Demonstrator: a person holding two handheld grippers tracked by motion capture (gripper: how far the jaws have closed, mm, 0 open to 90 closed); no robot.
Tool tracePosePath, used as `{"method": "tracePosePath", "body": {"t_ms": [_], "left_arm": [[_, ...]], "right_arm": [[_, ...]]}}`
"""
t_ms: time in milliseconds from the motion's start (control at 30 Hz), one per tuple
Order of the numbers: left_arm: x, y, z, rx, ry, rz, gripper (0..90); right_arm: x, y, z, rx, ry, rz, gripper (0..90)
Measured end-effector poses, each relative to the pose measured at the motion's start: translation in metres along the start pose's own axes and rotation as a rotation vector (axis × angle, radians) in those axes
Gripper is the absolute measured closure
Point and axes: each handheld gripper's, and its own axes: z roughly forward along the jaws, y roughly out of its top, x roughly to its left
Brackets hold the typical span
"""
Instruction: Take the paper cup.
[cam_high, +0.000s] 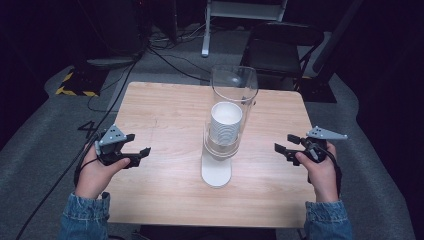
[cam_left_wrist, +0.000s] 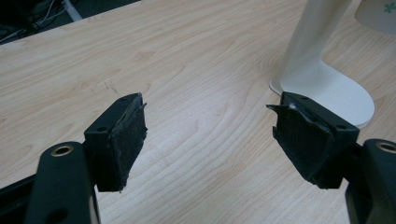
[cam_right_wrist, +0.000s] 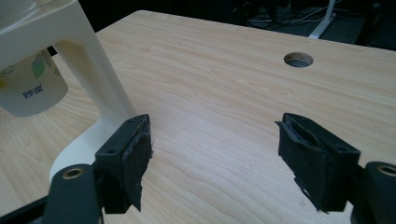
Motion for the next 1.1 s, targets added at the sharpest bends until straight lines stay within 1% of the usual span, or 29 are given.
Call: {"method": "tracePosePath", "body": {"t_ms": [167,200,233,267,367,433,467,500,533,567,600,633,800,833,867,933,967,1033,1100], "left_arm": [[0.001,-0.003,-0.004,-0.005,0.006,-0.012,25.1],[0.003,-0.003,-0.005,-0.004,0.013,-0.002,25.1],[0.002,-0.004,-0.006,-0.005,0.011,-0.016,25.1],[0.003,-0.004,-0.007,-0.009,0.014,-0.017,25.1],[0.003,-0.004,-0.006,-0.01,0.014,-0.017,25.1],[0.003,-0.004,-0.005,-0.007,0.006,-0.019,25.1],[0.003,-0.004,-0.005,-0.006,0.004,-0.019,25.1],[0.003,-0.004,-0.004,-0.005,0.005,-0.018,25.1],[0.003,-0.004,-0.003,-0.003,0.006,-0.017,25.1],[0.003,-0.004,-0.003,-0.003,0.006,-0.017,25.1],[0.003,-0.004,-0.003,-0.004,0.006,-0.017,25.1],[0.003,-0.004,-0.004,-0.005,0.005,-0.02,25.1],[0.003,-0.004,-0.004,-0.005,0.007,-0.018,25.2],[0.003,-0.004,-0.003,-0.005,0.007,-0.019,25.2],[0.003,-0.004,-0.003,-0.005,0.006,-0.018,25.3],[0.002,-0.004,-0.002,-0.002,0.002,-0.017,25.3],[0.001,-0.004,-0.002,-0.001,-0.001,-0.018,25.3],[0.001,-0.004,-0.001,0.0,-0.003,-0.017,25.2],[0.002,-0.004,-0.001,0.004,0.0,-0.011,25.2]], "right_arm": [[0.002,0.003,0.003,-0.001,0.004,-0.006,26.2],[0.004,0.004,0.006,0.001,0.012,-0.015,26.2],[0.005,0.004,0.006,0.004,0.015,-0.018,26.2],[0.005,0.004,0.007,0.005,0.016,-0.02,26.2],[0.007,0.004,0.009,0.004,0.026,-0.02,26.4],[0.008,0.004,0.01,0.003,0.033,-0.02,26.4],[0.01,0.004,0.011,0.001,0.045,-0.019,26.3],[0.013,0.004,0.015,-0.021,0.102,0.001,26.8],[0.015,0.004,0.017,-0.034,0.131,0.011,27.2],[0.018,0.005,0.019,-0.045,0.147,0.014,27.3],[0.018,0.005,0.019,-0.045,0.147,0.014,27.3],[0.024,0.006,0.022,-0.05,0.16,0.012,27.1],[0.038,0.008,0.032,-0.03,0.194,-0.022,26.4],[0.038,0.008,0.032,-0.03,0.194,-0.022,26.4],[0.044,0.009,0.036,-0.023,0.204,-0.035,26.4],[0.046,0.009,0.038,-0.02,0.21,-0.039,26.3],[0.051,0.009,0.041,-0.015,0.221,-0.041,26.2],[0.053,0.009,0.043,-0.014,0.226,-0.045,26.1],[0.061,0.008,0.051,0.002,0.25,-0.055,26.1]]}}
